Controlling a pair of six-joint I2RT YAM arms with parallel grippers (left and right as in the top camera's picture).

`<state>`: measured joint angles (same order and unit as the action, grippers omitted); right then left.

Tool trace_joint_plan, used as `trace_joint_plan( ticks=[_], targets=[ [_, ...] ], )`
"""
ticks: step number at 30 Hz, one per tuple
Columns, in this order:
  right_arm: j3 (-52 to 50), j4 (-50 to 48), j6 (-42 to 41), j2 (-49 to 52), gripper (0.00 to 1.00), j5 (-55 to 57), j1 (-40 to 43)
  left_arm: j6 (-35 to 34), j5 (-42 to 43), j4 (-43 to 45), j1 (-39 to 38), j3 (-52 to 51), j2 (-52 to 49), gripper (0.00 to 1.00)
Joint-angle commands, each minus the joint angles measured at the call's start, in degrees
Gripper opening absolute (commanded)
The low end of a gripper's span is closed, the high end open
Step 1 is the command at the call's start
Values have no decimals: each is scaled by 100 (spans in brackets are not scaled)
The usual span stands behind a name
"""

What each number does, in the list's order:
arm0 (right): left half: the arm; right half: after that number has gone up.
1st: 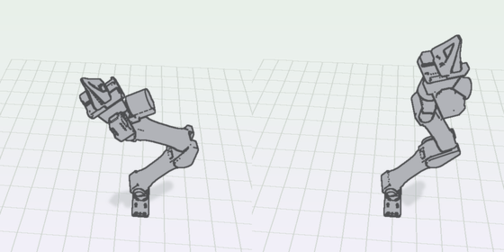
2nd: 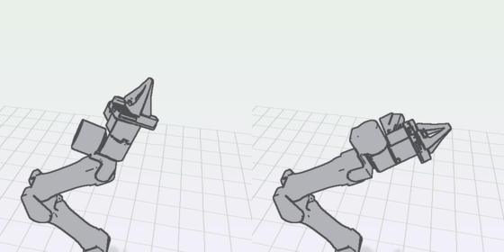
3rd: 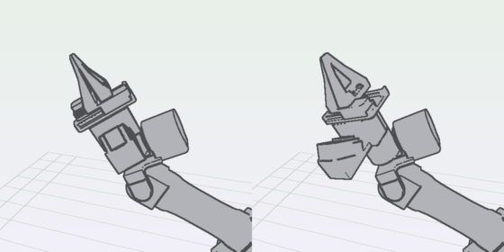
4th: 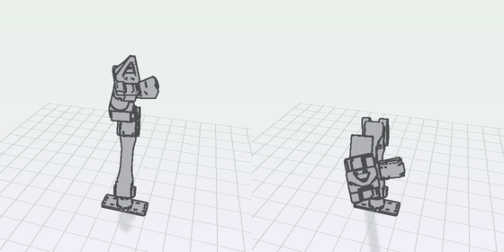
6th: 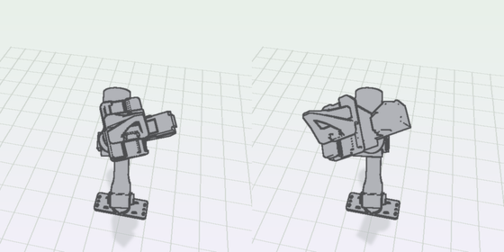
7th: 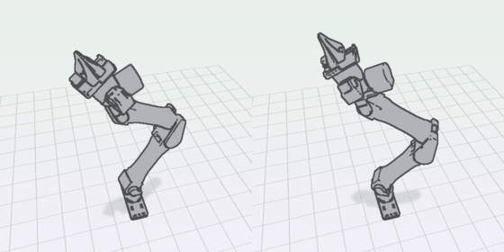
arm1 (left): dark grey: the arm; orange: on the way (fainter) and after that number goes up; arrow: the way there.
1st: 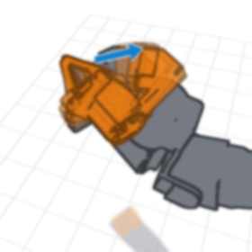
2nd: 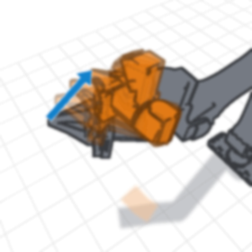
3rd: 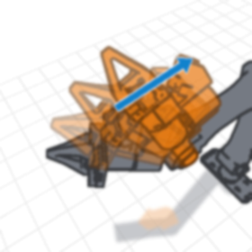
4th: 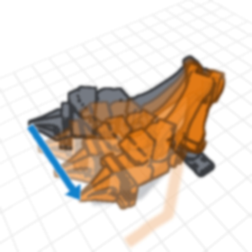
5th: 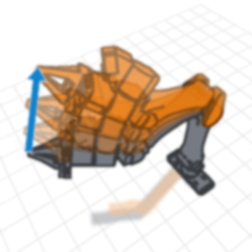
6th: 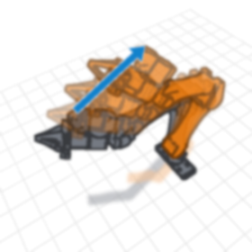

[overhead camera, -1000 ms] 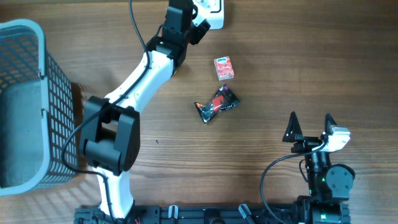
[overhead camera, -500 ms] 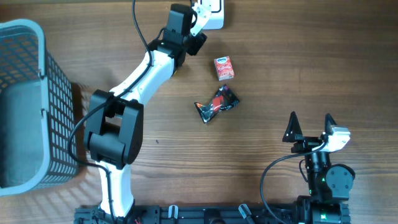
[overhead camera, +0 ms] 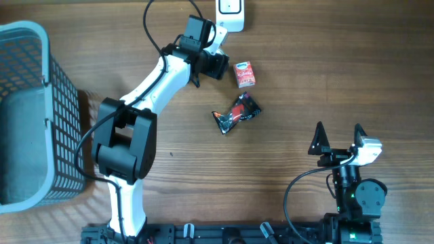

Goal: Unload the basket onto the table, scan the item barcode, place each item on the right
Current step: 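Lower the tin can with the left gripper beside the hex wrench package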

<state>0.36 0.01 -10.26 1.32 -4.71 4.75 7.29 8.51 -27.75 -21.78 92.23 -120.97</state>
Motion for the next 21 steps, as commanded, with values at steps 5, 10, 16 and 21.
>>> trace_joint_plan(
  ticks=[5,10,16,21],
  targets=[
    [-7,-17,-37,9,100,0,-28,-225,195,-313,-31,116,0,71],
    [-7,-17,-39,9,100,0,-31,-157,192,-570,-103,114,-114,70],
    [-7,-17,-37,9,100,0,-28,616,348,-1025,-195,116,-120,70],
    [-7,-17,-37,9,100,0,-28,909,1668,-1357,-212,116,-118,71]
  ],
)
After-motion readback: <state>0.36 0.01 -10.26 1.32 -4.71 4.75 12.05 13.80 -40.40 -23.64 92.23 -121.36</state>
